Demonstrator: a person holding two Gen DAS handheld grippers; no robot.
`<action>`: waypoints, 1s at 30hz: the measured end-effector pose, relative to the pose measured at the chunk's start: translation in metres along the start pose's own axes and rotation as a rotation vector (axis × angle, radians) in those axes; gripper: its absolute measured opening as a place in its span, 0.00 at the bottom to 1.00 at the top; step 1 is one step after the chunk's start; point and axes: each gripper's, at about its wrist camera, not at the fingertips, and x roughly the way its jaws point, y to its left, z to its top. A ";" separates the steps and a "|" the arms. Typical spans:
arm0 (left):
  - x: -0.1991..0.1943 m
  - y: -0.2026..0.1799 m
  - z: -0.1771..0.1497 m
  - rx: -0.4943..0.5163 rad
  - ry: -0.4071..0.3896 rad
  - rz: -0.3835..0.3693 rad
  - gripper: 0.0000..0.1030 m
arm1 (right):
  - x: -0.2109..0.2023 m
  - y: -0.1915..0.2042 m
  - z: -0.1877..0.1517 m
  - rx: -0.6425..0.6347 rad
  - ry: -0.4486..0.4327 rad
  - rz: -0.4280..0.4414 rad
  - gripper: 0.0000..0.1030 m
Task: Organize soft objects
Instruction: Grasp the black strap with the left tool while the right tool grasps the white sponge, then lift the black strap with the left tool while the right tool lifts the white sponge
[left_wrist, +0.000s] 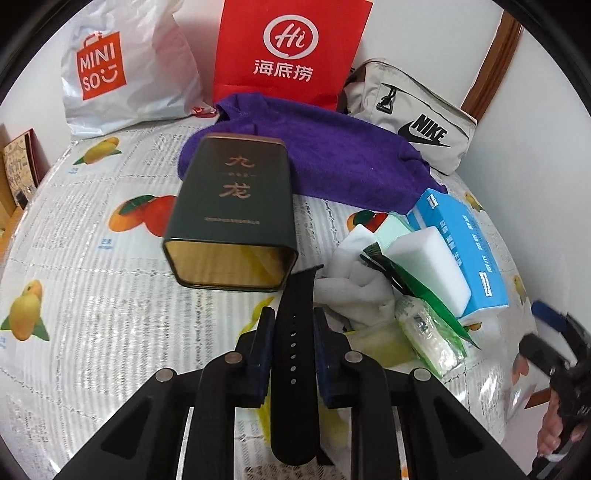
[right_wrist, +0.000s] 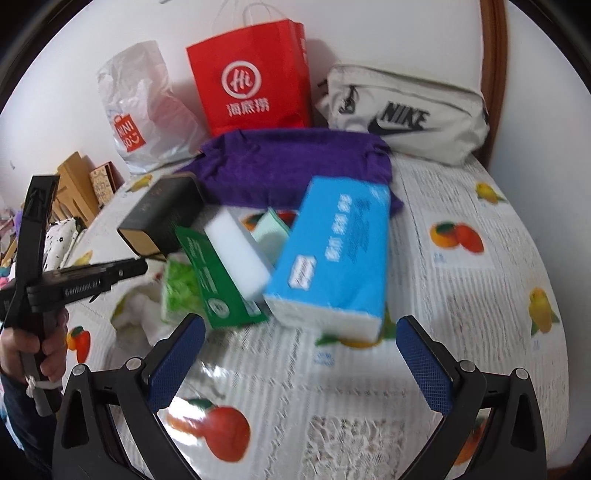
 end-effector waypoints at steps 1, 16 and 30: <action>-0.002 0.001 0.000 -0.003 -0.004 -0.002 0.17 | 0.002 0.004 0.005 -0.023 -0.009 0.000 0.98; 0.015 0.029 -0.012 -0.061 0.046 -0.023 0.14 | 0.070 0.049 0.040 -0.251 0.056 0.023 0.72; 0.026 0.034 -0.010 -0.057 0.037 -0.064 0.08 | 0.077 0.048 0.053 -0.219 0.063 0.097 0.30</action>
